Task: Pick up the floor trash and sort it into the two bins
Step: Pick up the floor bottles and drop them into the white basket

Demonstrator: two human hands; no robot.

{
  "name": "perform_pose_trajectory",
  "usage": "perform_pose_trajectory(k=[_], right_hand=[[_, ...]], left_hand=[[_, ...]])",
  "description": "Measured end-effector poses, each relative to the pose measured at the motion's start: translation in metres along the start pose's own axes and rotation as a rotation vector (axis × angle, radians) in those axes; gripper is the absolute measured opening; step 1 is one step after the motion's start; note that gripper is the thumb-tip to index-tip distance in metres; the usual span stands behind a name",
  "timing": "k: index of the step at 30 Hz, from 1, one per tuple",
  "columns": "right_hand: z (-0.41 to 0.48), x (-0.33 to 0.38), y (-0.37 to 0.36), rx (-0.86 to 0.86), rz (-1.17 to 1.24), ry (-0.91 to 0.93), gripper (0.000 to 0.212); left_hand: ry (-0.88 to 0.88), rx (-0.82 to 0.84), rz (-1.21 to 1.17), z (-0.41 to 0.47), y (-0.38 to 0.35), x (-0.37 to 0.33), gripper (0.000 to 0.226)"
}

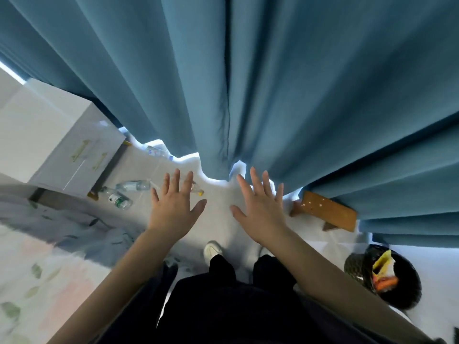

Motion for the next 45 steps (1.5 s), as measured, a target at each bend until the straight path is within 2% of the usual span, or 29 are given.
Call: perform_pose_trajectory(k=[13, 20, 27, 32, 37, 41, 45], right_hand=[[0.12, 0.078, 0.027, 0.028, -0.073, 0.223, 0.074], [0.19, 0.128, 0.035, 0.134, -0.137, 0.389, 0.076], [0.242, 0.193, 0.008, 0.232, -0.218, 0.5, 0.074], [0.282, 0.228, -0.024, 0.27, -0.218, 0.44, 0.076], [0.337, 0.26, -0.074, 0.32, -0.166, 0.257, 0.078], [0.386, 0.265, -0.146, 0.397, -0.042, 0.036, 0.092], [0.438, 0.236, -0.242, 0.468, 0.011, -0.194, 0.113]], left_hand=[[0.248, -0.112, -0.12, 0.051, 0.032, 0.077, 0.081], [0.418, -0.149, -0.163, 0.088, 0.053, 0.124, 0.08], [0.516, -0.086, -0.273, 0.109, 0.036, 0.172, 0.08], [0.471, -0.014, -0.253, 0.144, 0.023, 0.228, 0.08], [0.339, 0.114, -0.186, 0.202, 0.004, 0.301, 0.081], [0.187, 0.277, -0.056, 0.252, -0.045, 0.36, 0.085], [0.08, 0.441, 0.056, 0.308, -0.128, 0.42, 0.091]])
Point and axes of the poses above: each hand's wrist, its own z-axis towards the middle knuckle, its own y-axis out of the back of the hand, x = y × z, the point moved 9 cm from there along z, towards the middle knuckle, and after that the axes turned 7 degrees about z, right-handed, at the moved point
